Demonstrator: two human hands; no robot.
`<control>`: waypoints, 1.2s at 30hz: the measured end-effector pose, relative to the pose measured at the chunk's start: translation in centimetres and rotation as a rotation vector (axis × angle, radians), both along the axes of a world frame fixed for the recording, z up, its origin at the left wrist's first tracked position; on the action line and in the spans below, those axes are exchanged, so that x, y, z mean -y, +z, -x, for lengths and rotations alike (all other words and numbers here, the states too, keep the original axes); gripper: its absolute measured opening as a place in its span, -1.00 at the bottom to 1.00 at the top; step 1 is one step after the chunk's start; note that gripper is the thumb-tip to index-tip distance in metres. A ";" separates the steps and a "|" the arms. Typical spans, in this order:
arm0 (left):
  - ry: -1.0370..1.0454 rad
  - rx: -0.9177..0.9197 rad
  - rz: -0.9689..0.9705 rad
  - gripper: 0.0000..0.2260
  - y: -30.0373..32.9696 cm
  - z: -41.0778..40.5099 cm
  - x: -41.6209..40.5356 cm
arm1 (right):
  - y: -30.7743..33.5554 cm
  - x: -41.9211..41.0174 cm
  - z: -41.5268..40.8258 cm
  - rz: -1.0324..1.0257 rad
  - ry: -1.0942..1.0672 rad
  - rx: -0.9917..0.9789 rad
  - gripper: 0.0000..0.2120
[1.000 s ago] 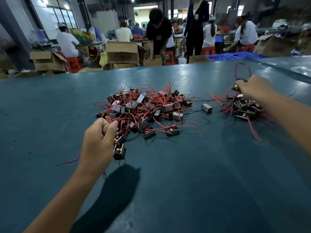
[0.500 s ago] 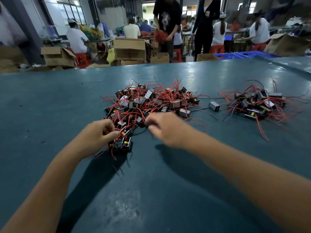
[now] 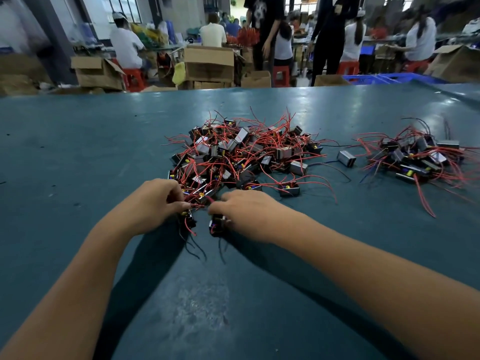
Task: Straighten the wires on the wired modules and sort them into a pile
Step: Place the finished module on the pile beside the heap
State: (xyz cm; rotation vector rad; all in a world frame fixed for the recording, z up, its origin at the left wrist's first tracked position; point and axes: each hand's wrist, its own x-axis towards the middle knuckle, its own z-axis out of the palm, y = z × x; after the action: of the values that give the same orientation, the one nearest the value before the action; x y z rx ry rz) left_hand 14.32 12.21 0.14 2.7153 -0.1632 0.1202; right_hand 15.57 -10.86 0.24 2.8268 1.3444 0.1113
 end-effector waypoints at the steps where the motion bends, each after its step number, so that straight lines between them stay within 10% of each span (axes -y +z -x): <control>1: -0.016 -0.011 -0.001 -0.81 0.2 0.2 0.1 | 0.1 1.0 0.3 0.003 -0.007 0.008 -0.72; 8: -0.109 -0.006 -0.087 -0.88 0.9 1.0 1.5 | -0.3 8.9 2.1 -0.057 -0.147 -0.071 -0.66; 13: -0.186 -0.190 -0.145 -0.53 1.5 1.7 0.4 | -1.7 10.5 2.7 -0.211 -0.197 -0.167 -0.65; 28: -0.480 -0.054 -0.237 -0.66 0.1 2.8 6.8 | 0.0 14.3 1.0 -0.025 -0.307 -0.114 -0.60; 36: -0.433 -0.011 -0.006 -0.79 0.1 2.8 6.9 | 1.0 14.1 2.0 -0.416 -0.253 -0.122 -0.69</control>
State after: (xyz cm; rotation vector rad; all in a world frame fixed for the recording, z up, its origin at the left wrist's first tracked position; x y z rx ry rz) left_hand 11.49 5.32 0.26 2.6167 -0.7393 -0.0220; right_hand 13.59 -25.00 1.23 3.3751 1.0720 0.2461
